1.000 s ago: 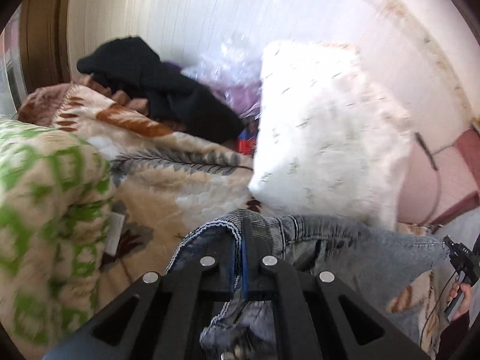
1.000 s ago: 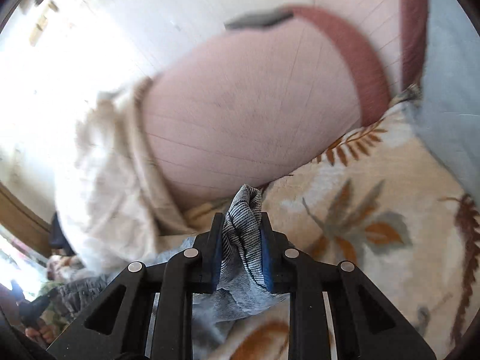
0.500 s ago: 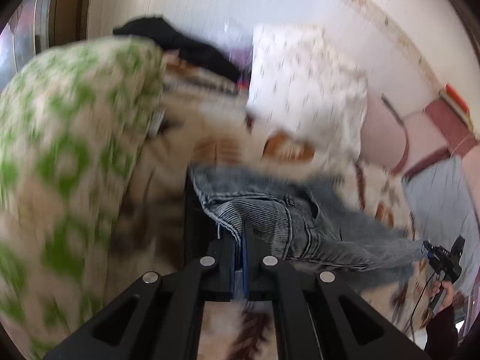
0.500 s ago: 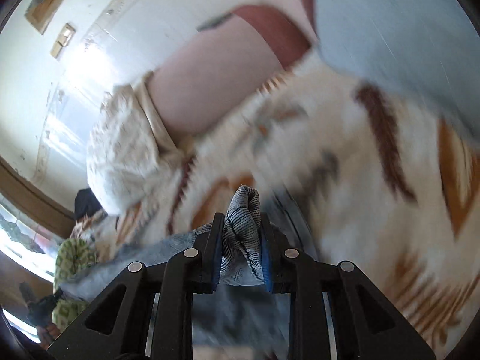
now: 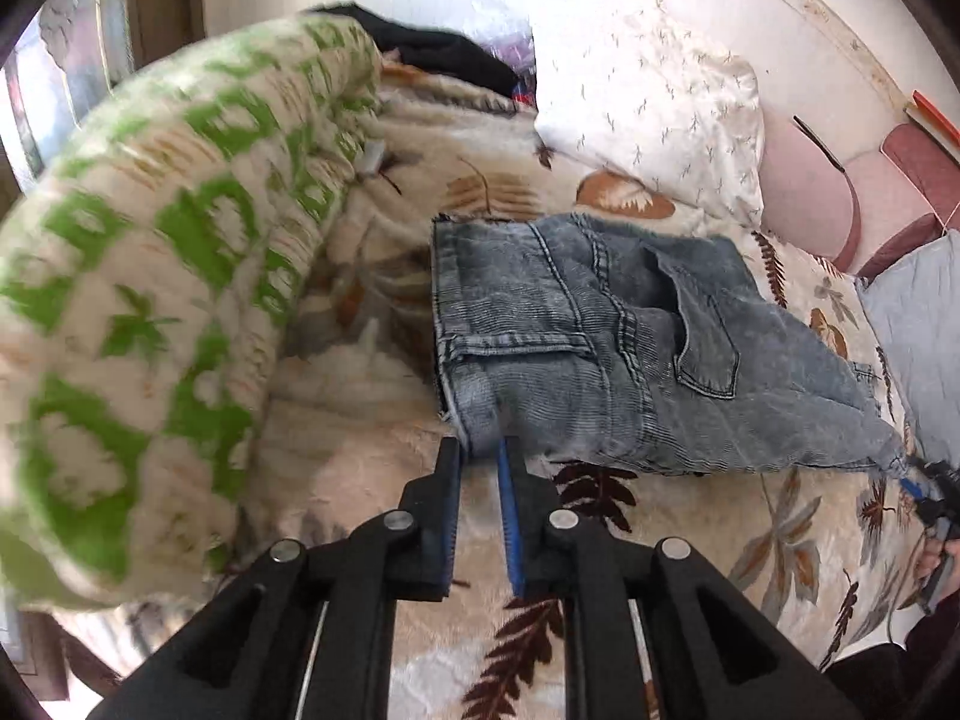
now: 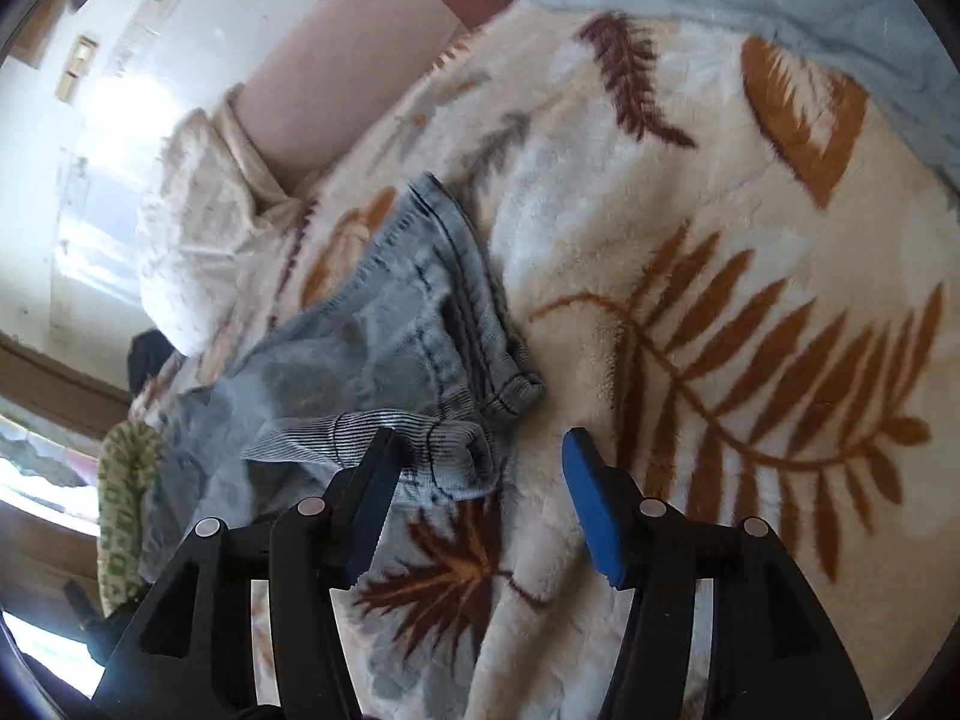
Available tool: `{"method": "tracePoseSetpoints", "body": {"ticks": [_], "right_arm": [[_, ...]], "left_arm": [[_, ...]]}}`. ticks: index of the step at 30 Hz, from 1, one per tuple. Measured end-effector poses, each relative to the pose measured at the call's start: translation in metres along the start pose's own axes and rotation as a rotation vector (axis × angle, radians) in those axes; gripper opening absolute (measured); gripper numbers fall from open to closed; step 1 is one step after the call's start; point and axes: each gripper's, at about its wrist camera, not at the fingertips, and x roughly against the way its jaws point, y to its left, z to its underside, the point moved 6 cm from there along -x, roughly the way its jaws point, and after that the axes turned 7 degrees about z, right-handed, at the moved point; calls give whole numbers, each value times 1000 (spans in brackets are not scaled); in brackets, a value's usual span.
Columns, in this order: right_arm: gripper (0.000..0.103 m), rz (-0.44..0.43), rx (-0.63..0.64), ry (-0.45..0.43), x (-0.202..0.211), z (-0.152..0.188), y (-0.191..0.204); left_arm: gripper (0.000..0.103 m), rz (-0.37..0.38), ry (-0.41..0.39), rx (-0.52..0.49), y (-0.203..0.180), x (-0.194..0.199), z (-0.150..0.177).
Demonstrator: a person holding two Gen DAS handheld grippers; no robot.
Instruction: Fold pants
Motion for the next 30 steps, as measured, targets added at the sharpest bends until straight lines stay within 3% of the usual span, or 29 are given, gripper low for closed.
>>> {"method": "tracePoseSetpoints", "body": {"ticks": [4,7,10,13,17,26,30], "right_arm": [[58,-85,-16,-85,26,-22,9],[58,-147,-36,-61,15,-45,24],[58,-118,-41,-10,-15,-55,30],[57,-88,-66,25,-43,-63,30],[56,-93,-67,24,-59,-73,33],[53,0,10,62,-81,-76,41],[29,76,71,85,-88,-73,41]], "left_arm": [[16,-33,-117,-57,-22,36,-13],[16,48,-163,-103,-57,52,-23],[16,154,-156,-187,-107,46,-26],[16,251,-108,-269,-162,19,-23],[16,322,-47,-325,-219,-25,-12],[17,306,66,-429,-284,-96,17],[17,283,118,-424,-284,-117,25]]}}
